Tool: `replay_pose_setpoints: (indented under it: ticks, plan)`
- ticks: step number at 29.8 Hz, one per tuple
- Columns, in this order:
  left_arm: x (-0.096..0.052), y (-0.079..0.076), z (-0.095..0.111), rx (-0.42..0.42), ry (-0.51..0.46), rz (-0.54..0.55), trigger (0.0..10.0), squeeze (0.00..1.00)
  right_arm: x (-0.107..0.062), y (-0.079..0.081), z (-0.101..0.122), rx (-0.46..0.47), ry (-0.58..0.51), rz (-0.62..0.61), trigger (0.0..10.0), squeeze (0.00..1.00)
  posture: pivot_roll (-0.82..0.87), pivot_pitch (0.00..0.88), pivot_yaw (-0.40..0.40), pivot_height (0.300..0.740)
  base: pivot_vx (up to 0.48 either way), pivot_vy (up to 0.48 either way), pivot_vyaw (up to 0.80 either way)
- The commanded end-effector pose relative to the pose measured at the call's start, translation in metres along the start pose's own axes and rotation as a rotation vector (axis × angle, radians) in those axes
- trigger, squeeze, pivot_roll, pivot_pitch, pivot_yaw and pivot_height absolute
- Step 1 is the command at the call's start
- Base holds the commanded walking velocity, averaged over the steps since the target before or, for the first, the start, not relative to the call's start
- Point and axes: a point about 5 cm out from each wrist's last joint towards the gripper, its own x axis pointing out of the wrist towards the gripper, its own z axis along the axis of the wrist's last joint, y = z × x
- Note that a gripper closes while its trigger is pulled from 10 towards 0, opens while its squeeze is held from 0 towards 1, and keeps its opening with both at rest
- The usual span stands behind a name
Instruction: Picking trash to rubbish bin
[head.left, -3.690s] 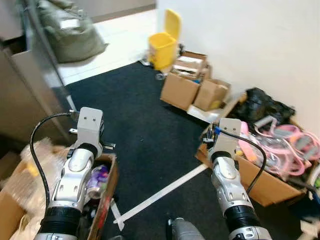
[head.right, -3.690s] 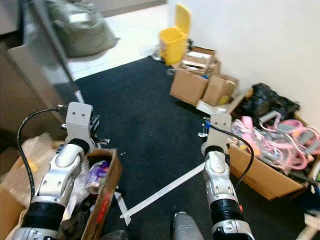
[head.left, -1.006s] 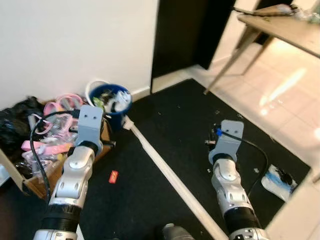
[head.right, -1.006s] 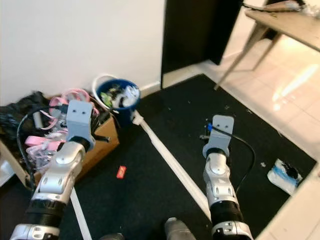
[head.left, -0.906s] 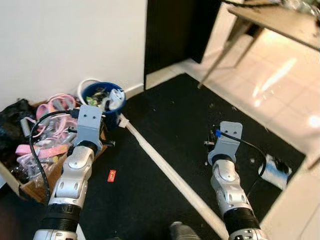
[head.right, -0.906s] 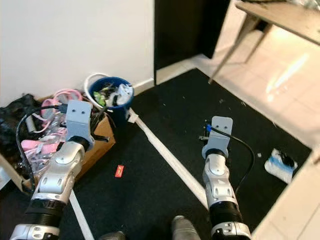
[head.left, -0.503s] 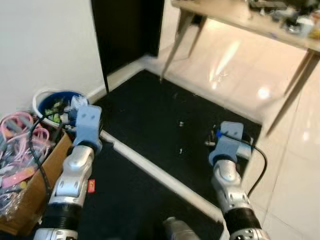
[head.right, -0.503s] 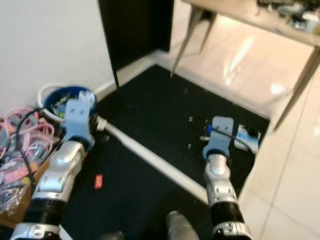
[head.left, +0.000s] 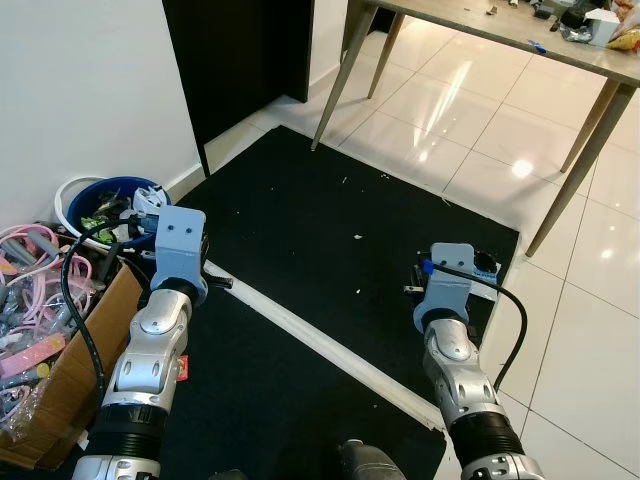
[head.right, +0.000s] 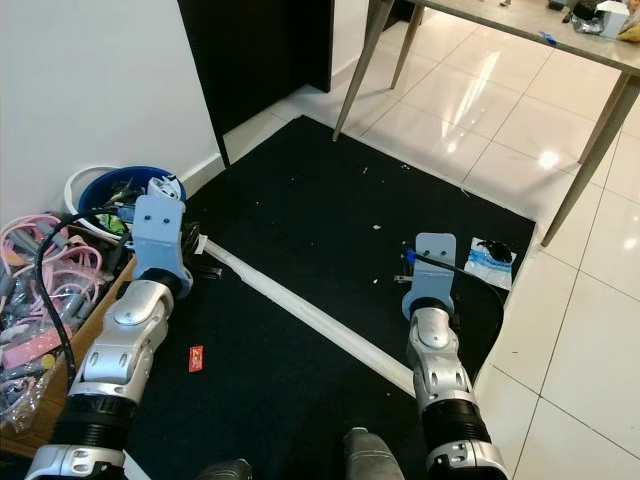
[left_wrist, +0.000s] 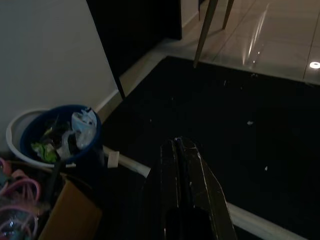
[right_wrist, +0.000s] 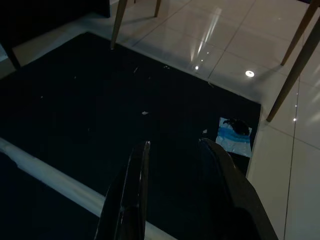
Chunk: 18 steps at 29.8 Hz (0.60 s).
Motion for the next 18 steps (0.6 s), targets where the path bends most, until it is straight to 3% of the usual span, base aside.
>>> replay_pose_setpoints:
  ticks: [1,18]
  plan:
    - [-0.0004,-0.0003,-0.0013,-0.001,0.002,-0.006,10.0,0.00,-0.0001,-0.0001,-0.0030,-0.012,0.021,0.003,10.0,0.00,0.04,0.082,-0.004,0.740,0.345,0.000,0.00]
    - [0.0020,-0.0023,0.0005,-0.003,0.000,-0.022,10.0,0.00,0.0001,-0.0028,-0.0004,-0.019,0.001,-0.017,10.0,0.00,0.04,0.078,0.004,0.740,0.358,0.000,0.00]
